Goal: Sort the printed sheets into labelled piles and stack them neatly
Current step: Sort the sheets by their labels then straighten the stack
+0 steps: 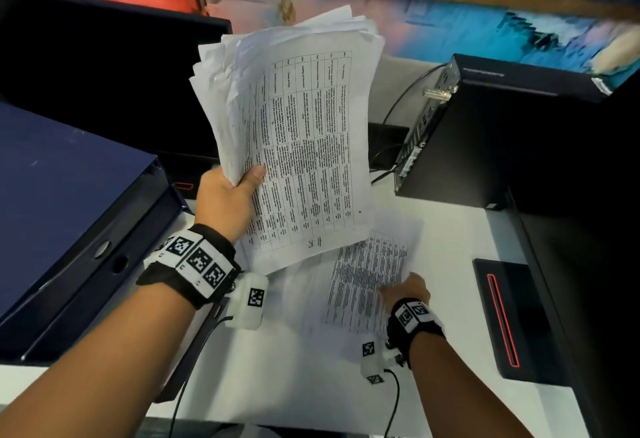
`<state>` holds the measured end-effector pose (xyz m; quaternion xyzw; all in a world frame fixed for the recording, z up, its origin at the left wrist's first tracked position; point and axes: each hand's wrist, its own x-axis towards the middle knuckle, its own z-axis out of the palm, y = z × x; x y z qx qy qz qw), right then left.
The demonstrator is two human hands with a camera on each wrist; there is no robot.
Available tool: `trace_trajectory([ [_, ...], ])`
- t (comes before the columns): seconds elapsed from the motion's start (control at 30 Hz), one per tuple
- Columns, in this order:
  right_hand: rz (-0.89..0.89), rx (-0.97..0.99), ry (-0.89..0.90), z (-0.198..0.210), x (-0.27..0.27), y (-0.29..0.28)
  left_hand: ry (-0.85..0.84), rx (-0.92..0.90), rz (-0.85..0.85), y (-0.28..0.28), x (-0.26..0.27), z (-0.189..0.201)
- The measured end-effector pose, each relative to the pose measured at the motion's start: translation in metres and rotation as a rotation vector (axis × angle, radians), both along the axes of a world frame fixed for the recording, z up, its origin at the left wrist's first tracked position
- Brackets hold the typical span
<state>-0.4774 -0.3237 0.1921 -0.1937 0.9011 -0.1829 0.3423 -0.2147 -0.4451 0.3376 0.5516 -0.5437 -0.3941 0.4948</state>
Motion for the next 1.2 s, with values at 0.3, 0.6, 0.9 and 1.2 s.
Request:
trace_trajectory([
  [0.3, 0.132, -0.326, 0.368, 0.090, -0.053, 0.024, -0.293, 0.295, -0.035, 0.025, -0.022, -0.054],
  [0.6, 0.209, -0.686, 0.558, 0.189, -0.069, 0.028, -0.613, 0.629, -0.163, 0.048, -0.045, -0.124],
  [0.9, 0.107, -0.434, -0.107, 0.061, -0.071, 0.012, -0.342, 0.770, -0.170, 0.051, -0.046, -0.140],
  [1.2, 0.385, -0.026, -0.055, 0.001, -0.023, 0.003, -0.262, 0.893, -0.220, 0.059, -0.064, -0.145],
])
